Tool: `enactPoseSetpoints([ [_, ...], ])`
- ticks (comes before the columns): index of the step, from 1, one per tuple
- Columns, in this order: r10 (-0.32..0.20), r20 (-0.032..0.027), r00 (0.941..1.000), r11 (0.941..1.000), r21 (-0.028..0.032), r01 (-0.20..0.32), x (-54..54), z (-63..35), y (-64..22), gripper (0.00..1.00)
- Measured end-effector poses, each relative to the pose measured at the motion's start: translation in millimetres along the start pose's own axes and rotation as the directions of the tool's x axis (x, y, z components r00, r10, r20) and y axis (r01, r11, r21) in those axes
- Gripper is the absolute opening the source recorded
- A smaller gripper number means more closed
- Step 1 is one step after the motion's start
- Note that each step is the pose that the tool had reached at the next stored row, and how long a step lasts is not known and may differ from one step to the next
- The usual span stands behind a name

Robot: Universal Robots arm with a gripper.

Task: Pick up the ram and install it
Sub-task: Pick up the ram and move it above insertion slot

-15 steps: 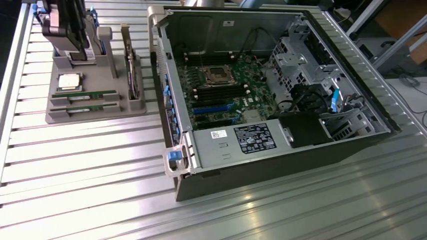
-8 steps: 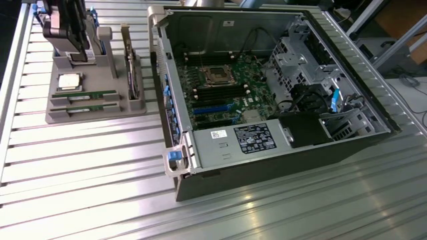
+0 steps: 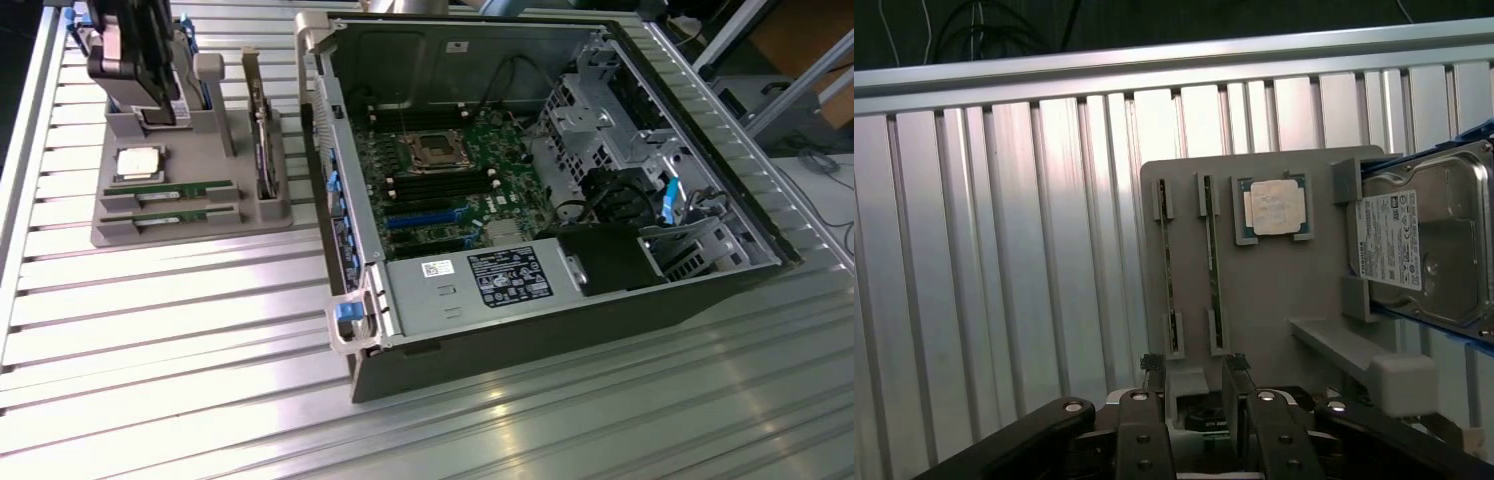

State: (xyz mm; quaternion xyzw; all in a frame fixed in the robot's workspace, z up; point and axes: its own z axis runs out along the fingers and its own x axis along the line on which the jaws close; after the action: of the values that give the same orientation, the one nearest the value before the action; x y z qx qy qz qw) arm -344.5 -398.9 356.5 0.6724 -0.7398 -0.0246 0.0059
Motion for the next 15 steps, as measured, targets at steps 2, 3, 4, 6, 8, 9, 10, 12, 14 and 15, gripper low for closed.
enactPoseSetpoints([
  [2,0.0,0.0,1.0,1.0,0.0,0.0,0.0,0.4,0.0,0.36],
  [3,0.0,0.0,1.0,1.0,0.0,0.0,0.0,0.8,-0.1,0.36],
  [4,0.0,0.0,1.0,1.0,0.0,0.0,0.0,1.1,-0.1,0.36],
  [6,0.0,0.0,1.0,1.0,0.0,0.0,0.1,1.5,-0.1,0.36],
  [8,0.0,0.0,1.0,1.0,0.0,0.0,0.1,2.2,-0.1,0.36],
  [9,0.0,0.0,1.0,1.0,0.0,0.0,0.1,2.5,-0.1,0.36],
  [10,0.0,0.0,1.0,1.0,0.0,0.0,0.1,2.7,-0.1,0.36],
  [12,0.0,0.0,1.0,1.0,-0.0001,0.0,0.1,3.2,-0.2,0.36],
  [14,0.0,0.0,1.0,1.0,0.0,0.0,0.1,4.1,-0.2,0.36],
  [15,0.0,0.0,1.0,1.0,0.0,0.0,0.1,4.3,-0.2,0.36],
])
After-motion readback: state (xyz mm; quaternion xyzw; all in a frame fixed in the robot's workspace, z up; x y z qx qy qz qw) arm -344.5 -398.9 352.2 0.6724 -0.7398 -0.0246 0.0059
